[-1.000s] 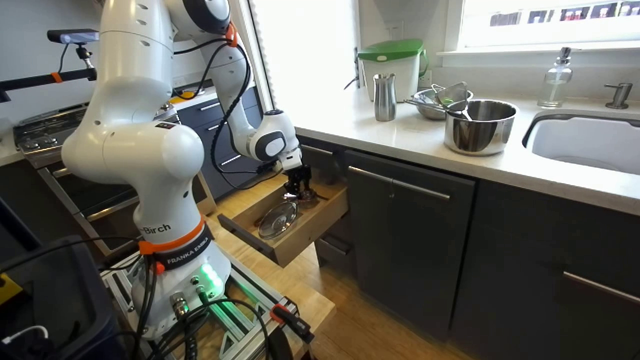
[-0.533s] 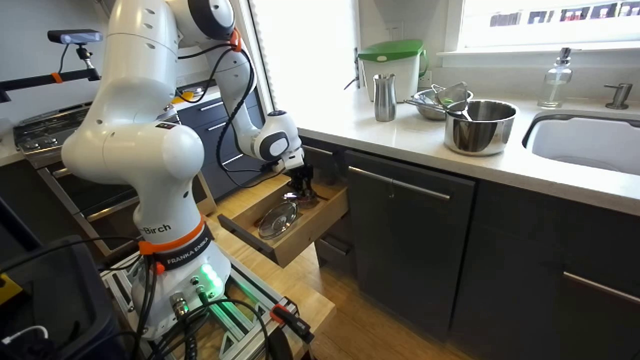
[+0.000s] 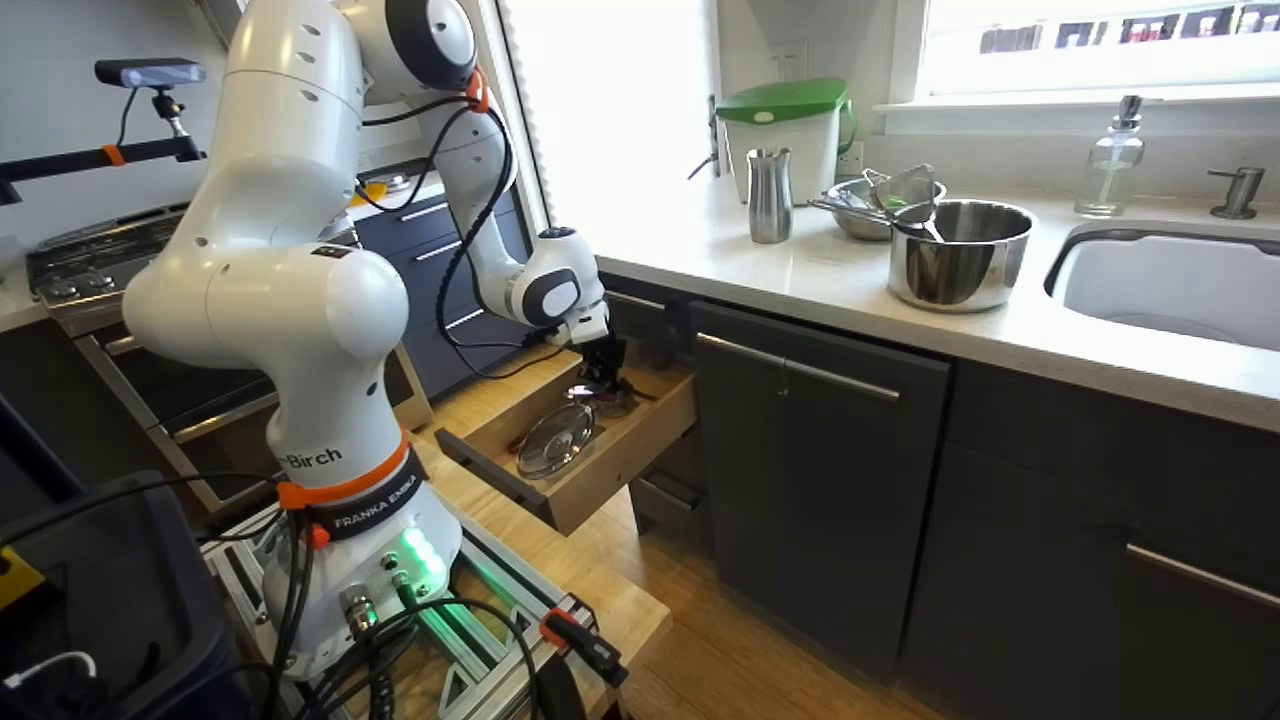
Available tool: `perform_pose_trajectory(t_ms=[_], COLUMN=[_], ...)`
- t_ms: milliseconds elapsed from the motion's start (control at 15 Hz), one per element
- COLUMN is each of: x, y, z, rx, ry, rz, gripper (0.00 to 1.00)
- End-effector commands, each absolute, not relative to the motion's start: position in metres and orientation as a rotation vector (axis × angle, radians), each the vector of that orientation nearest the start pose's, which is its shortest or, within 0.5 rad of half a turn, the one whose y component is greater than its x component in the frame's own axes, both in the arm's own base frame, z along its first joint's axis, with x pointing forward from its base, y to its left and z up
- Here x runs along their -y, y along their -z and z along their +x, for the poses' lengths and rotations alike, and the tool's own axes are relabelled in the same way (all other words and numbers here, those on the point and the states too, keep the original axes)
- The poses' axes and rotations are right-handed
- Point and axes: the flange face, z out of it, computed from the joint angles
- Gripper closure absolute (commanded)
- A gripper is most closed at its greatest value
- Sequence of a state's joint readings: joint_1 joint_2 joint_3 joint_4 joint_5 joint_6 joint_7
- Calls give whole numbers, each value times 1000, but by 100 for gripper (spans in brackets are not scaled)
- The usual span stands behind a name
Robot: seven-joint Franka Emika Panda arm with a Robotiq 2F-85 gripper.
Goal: Remove one measuring cup from the open drawer and put it on the counter
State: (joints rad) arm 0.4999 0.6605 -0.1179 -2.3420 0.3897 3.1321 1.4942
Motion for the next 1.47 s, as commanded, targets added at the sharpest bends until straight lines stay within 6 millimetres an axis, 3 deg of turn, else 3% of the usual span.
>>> perform_pose_trajectory(t_ms=[0,267,467,667,1000,1200,1400], x=[-150,-147,-135,-130,-128,-131,-119], y=[-65,-75,-104,-120,-145,-162,-185], z=[471,470,460,451,421,398,376], rx=[-2074,-2066,-2039,-2012,-1875,-1666,-1456], ry=[147,152,207,220,196,146,177], rz=[-2253,-2239,-2205,-2209,-2329,-2477,-2582], gripper=[100,100,100,100,100,100,100])
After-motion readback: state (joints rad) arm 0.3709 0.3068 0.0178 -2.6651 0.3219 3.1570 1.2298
